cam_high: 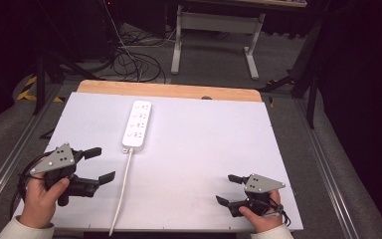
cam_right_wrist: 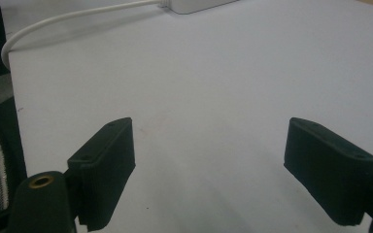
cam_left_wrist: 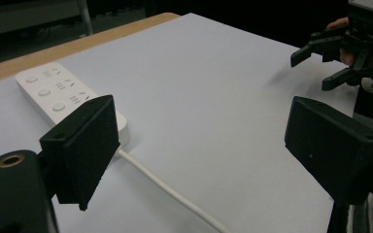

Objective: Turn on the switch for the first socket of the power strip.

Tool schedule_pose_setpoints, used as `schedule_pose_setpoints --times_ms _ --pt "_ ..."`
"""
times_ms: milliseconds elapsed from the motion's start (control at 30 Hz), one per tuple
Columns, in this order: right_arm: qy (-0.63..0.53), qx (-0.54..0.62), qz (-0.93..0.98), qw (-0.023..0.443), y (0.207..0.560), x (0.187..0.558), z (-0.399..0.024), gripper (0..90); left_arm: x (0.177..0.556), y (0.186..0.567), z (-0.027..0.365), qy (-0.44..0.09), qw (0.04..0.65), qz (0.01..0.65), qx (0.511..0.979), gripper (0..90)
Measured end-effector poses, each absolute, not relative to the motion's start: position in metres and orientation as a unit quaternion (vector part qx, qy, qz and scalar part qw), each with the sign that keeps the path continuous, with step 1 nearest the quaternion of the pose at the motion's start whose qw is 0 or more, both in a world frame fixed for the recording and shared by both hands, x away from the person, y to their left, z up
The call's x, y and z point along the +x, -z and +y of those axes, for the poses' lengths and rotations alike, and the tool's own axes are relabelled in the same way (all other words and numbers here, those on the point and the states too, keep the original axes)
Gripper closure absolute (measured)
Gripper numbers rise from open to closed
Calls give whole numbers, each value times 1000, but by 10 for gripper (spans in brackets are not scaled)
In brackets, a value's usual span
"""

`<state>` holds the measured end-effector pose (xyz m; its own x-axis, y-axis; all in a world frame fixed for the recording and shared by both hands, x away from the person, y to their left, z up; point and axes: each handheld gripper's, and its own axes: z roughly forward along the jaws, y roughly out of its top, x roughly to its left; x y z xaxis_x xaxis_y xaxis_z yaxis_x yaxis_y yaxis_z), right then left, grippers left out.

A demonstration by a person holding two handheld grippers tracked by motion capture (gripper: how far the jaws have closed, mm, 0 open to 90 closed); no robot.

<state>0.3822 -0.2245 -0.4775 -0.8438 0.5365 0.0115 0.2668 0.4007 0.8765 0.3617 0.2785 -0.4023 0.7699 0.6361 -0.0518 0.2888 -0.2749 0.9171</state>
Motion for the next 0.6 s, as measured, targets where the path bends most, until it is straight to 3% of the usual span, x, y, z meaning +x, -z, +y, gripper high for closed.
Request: schedule_pose_setpoints --times_ms 100,600 --pt "-490 243 826 138 478 382 -224 189 355 412 280 -187 508 300 786 133" --pt "-490 241 826 137 478 382 -224 188 335 457 287 -184 516 302 780 121"
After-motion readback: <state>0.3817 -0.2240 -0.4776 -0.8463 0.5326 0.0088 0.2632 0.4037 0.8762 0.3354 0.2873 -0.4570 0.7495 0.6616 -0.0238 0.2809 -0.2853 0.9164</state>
